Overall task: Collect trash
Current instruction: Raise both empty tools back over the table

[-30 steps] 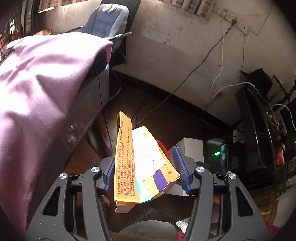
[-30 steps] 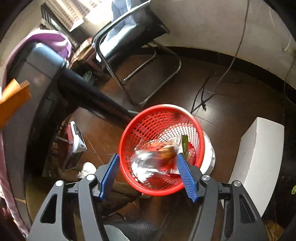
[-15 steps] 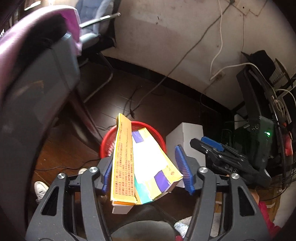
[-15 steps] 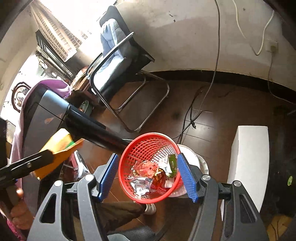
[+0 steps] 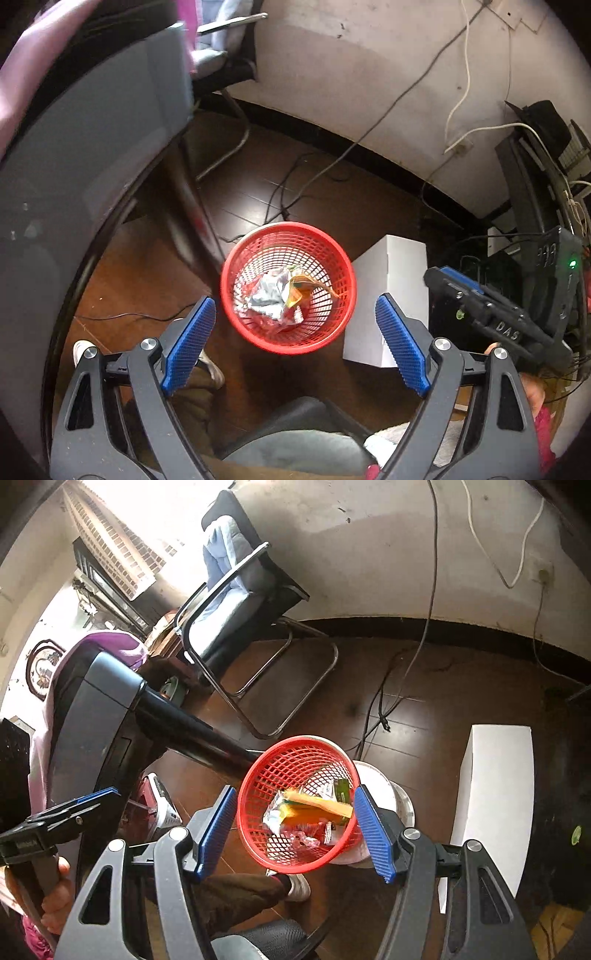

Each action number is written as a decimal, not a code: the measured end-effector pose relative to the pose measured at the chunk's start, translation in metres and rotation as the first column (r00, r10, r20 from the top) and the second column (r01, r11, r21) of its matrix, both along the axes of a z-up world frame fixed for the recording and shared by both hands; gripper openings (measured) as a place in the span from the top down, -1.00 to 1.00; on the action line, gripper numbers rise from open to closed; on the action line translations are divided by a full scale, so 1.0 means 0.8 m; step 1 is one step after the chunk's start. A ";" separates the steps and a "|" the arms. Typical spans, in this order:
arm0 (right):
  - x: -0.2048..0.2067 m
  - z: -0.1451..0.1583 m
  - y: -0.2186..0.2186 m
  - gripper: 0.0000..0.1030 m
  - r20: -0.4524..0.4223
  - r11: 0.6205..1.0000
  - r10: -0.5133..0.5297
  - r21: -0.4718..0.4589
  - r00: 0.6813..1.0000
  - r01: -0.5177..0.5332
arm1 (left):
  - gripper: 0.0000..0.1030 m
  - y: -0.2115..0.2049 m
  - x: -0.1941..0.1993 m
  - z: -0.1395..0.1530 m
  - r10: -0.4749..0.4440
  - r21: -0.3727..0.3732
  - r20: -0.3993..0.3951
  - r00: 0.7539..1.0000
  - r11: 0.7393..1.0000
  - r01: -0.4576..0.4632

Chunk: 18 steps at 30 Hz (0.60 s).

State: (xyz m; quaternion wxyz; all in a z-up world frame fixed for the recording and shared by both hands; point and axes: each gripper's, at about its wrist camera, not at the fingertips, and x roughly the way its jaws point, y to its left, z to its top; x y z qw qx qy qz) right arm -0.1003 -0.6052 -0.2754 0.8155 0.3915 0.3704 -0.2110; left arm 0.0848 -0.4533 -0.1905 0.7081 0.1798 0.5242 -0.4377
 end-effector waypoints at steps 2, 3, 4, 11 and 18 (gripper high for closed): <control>-0.001 0.007 0.003 -0.25 0.005 1.000 0.006 -0.012 1.000 -0.006 | -0.66 0.011 0.000 0.006 0.016 -0.011 0.013 1.000 1.000 -0.016; -0.002 0.010 0.003 -0.25 0.008 1.000 0.008 -0.015 1.000 -0.008 | -0.66 0.015 0.000 0.009 0.023 -0.017 0.019 1.000 1.000 -0.023; -0.003 0.014 0.005 -0.26 0.011 1.000 0.010 -0.019 1.000 -0.009 | -0.67 0.020 0.001 0.014 0.031 -0.025 0.026 0.999 0.999 -0.030; -0.008 0.049 0.021 -0.28 0.040 0.997 0.028 -0.067 0.999 -0.026 | -0.71 0.046 -0.002 0.050 0.072 -0.073 0.091 0.993 0.995 -0.065; -0.010 0.091 0.043 -0.31 0.078 0.991 0.067 -0.120 0.995 -0.058 | -0.76 0.078 -0.002 0.095 0.110 -0.140 0.134 0.985 0.986 -0.091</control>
